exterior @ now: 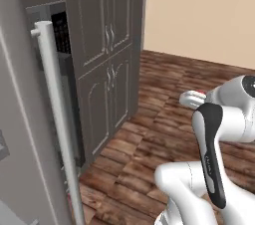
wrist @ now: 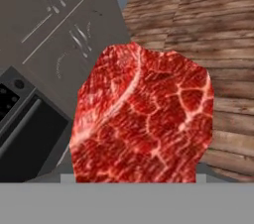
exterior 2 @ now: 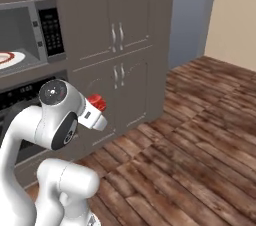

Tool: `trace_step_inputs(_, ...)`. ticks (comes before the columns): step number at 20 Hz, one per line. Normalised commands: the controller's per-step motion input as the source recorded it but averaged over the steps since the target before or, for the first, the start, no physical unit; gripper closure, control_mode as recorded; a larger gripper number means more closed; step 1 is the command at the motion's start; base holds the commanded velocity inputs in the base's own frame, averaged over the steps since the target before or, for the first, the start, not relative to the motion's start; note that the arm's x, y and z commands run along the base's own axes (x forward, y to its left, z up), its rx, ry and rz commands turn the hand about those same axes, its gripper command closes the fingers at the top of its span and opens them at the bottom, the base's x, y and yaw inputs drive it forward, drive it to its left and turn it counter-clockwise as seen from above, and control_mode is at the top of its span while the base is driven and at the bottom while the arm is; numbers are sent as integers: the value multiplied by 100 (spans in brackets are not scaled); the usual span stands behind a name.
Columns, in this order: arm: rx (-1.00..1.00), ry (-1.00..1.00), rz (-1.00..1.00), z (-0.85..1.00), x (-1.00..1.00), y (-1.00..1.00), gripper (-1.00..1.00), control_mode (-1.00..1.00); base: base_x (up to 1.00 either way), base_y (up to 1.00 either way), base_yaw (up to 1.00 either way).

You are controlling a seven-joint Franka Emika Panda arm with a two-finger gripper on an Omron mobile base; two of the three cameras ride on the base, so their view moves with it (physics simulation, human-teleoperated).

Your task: Transport the steak from the fridge to the microwave and turn on the microwave.

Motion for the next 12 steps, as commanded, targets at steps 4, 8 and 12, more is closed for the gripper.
trace_step_inputs(4,0,0,0,0,0,0,100,100,40,0,26)
trace_step_inputs(8,0,0,0,0,0,0,100,100,35,0,32)
trace_step_inputs(12,0,0,0,0,0,0,100,100,45,0,36)
